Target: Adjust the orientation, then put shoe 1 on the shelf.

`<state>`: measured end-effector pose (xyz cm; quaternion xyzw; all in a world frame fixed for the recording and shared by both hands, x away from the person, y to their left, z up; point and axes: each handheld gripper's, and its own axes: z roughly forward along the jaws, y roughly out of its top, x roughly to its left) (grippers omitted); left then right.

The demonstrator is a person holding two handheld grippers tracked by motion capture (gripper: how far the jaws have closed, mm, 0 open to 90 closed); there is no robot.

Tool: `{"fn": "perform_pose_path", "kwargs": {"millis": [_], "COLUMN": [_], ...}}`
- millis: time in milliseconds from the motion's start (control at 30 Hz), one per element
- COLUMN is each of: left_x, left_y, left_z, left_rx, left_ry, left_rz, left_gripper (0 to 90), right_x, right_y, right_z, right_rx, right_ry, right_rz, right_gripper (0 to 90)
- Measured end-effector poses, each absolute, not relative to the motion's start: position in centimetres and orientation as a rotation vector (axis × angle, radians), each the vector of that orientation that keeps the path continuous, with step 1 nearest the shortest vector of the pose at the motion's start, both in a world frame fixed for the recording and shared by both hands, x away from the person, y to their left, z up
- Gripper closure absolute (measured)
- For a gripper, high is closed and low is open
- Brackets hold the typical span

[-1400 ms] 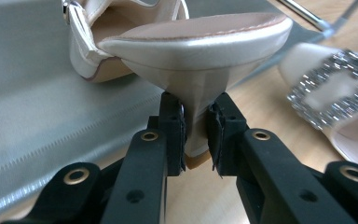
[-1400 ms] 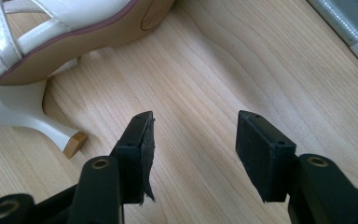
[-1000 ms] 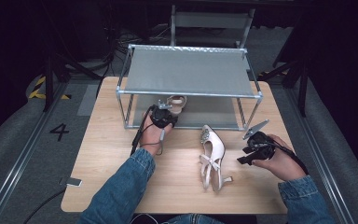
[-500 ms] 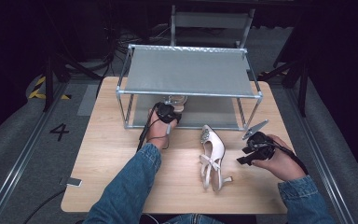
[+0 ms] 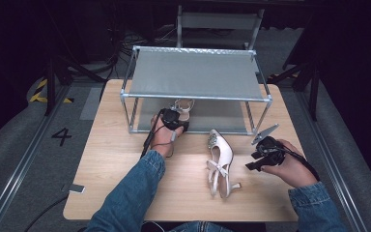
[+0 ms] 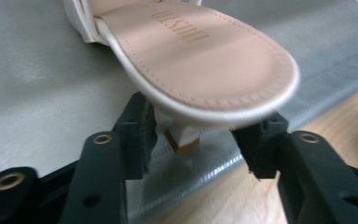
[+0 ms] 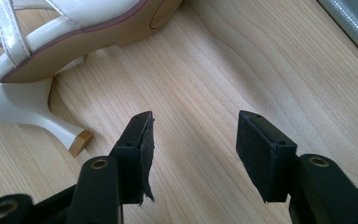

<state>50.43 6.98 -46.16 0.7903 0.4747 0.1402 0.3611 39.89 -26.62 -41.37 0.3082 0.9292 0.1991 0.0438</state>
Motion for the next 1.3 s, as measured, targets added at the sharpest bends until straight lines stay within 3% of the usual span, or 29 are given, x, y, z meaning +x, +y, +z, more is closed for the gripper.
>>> {"fn": "perform_pose_path", "kwargs": {"millis": [167, 333, 733, 1300], "left_x": [48.9, 46.6, 42.4, 41.4], "left_y": [7.8, 8.9, 12.3, 14.1], "left_z": [-44.9, -43.0, -40.1, -40.4], "left_rx": [2.054, 2.063, 2.126, 2.161], "left_ry": [1.198, 1.153, 1.106, 1.150], "left_rz": [0.376, 0.385, 0.409, 0.403], "left_gripper": [45.8, 44.3, 34.7, 32.7], "right_x": [39.9, 39.9, 39.4, 38.1], "right_y": [-26.6, -26.8, -24.6, -18.8], "right_z": [-41.2, -41.1, -39.2, -37.9], "right_rx": [0.952, 1.041, 0.980, 0.732], "right_ry": [2.828, 2.804, 2.781, 2.890], "right_rz": [0.617, 0.638, 0.694, 0.803], "right_gripper": [47.5, 53.8, 54.5, 56.8]}}
